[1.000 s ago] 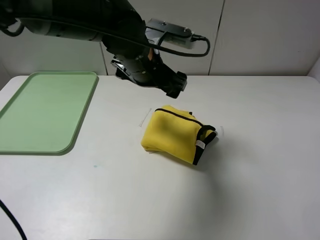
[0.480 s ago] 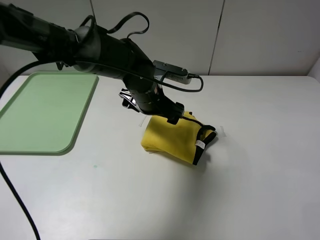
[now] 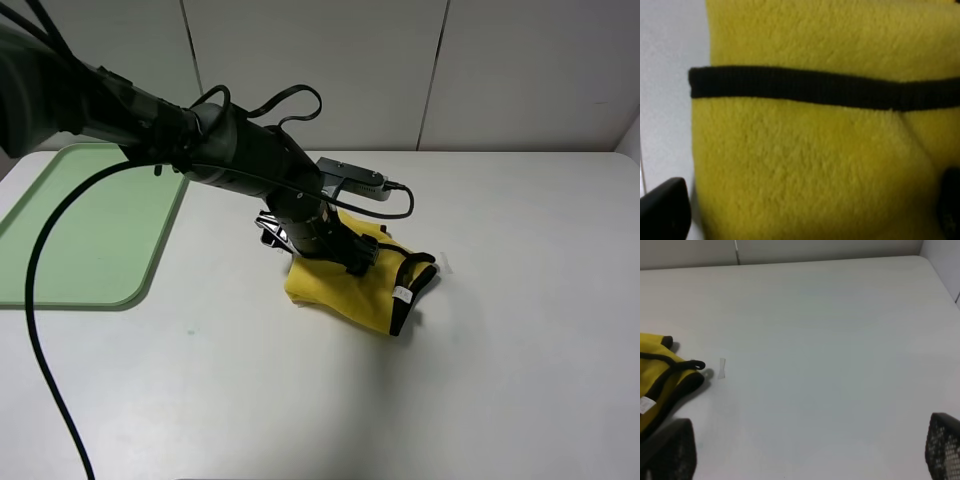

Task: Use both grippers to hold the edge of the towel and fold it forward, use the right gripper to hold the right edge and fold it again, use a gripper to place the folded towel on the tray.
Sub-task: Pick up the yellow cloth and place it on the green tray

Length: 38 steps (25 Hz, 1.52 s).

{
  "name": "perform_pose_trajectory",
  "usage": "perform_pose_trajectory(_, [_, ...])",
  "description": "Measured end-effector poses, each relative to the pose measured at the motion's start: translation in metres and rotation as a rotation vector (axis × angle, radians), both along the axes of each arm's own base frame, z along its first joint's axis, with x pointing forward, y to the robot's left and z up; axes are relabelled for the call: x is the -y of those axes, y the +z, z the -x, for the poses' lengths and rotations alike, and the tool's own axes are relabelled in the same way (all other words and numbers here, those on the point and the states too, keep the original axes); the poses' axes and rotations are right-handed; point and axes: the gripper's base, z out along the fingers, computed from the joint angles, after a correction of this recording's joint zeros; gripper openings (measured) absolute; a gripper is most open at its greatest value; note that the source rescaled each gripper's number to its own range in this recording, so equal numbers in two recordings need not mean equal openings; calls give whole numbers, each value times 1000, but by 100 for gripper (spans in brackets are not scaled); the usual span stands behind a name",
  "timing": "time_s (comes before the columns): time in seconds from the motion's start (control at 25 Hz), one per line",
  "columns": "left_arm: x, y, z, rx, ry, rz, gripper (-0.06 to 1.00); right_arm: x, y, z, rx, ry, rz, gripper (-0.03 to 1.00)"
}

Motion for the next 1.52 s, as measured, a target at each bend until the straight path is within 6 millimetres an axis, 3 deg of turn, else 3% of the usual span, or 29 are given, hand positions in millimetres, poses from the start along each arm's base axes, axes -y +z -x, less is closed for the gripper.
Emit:
perform_pose_trajectory(0.2, [1,-1,-1,-1,-1,7,94,0,0,0,0,0,0,100])
perform_pose_trajectory(0.4, [3,-2,-1,1,0,20,78,0,0,0,0,0,0,100])
perform_pose_trajectory(0.56, [7,-3,2,9,-13,32,53,0,0,0,0,0,0,100])
perform_pose_trajectory(0.72, [8,-2,1,11,-11,41,14,0,0,0,0,0,0,100])
perform_pose_trajectory(1.12, [1,7,0,-1,-27,-12,13,0,0,0,0,0,0,100])
perform_pose_trajectory(1.32, [-33,44,-16,24,3,-97,13,0,0,0,0,0,0,100])
perform_pose_trajectory(1.52, [-87,85,-42,88,93,-179,13,0,0,0,0,0,0,100])
